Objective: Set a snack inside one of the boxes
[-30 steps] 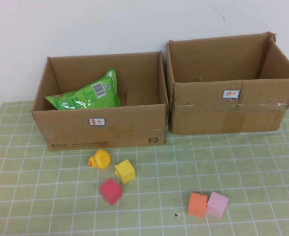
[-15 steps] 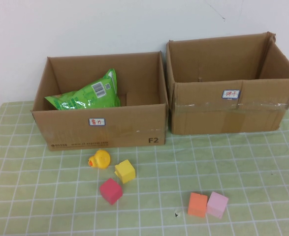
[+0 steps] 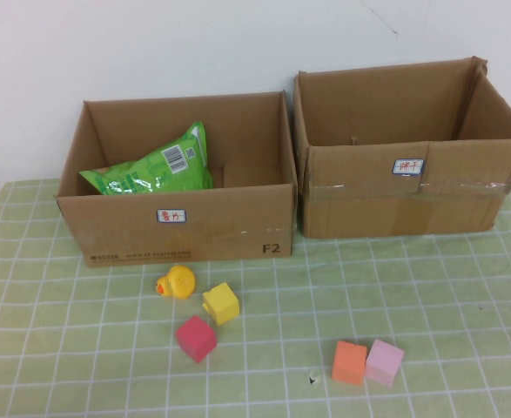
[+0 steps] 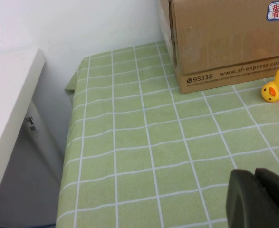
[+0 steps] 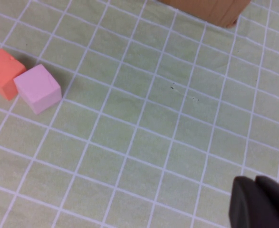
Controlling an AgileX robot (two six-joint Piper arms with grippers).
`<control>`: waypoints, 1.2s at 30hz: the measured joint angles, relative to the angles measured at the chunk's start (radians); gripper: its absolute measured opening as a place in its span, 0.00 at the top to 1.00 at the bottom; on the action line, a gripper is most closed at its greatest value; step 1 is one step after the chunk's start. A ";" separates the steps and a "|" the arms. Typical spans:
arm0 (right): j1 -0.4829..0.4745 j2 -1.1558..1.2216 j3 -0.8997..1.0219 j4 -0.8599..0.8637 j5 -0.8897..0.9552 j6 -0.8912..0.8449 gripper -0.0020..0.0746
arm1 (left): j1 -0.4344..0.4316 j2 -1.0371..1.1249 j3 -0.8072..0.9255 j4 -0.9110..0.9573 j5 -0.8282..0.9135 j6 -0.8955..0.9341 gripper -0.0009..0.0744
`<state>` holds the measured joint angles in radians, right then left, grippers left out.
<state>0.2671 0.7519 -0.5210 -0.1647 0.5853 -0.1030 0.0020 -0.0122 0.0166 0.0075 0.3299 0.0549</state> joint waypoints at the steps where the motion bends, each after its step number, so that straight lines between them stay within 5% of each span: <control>1: 0.000 0.000 0.000 0.000 0.000 0.000 0.97 | -0.003 0.000 0.000 0.000 0.000 0.000 0.99; 9: 0.027 -0.044 0.001 0.018 0.012 0.000 0.97 | -0.031 0.000 0.000 0.003 0.000 0.000 0.99; 24: 0.025 -0.614 0.201 0.064 0.019 0.003 0.98 | -0.031 0.000 0.000 0.006 0.000 0.000 0.99; 31: -0.124 -0.761 0.517 0.027 -0.117 0.001 0.98 | -0.031 -0.002 0.000 0.008 0.000 0.000 0.99; 36: -0.215 -0.765 0.538 -0.009 -0.220 -0.001 0.98 | -0.031 -0.002 0.000 0.010 0.000 0.008 0.99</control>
<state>0.0523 -0.0134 0.0170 -0.1736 0.3654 -0.1041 -0.0291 -0.0144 0.0166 0.0177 0.3299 0.0626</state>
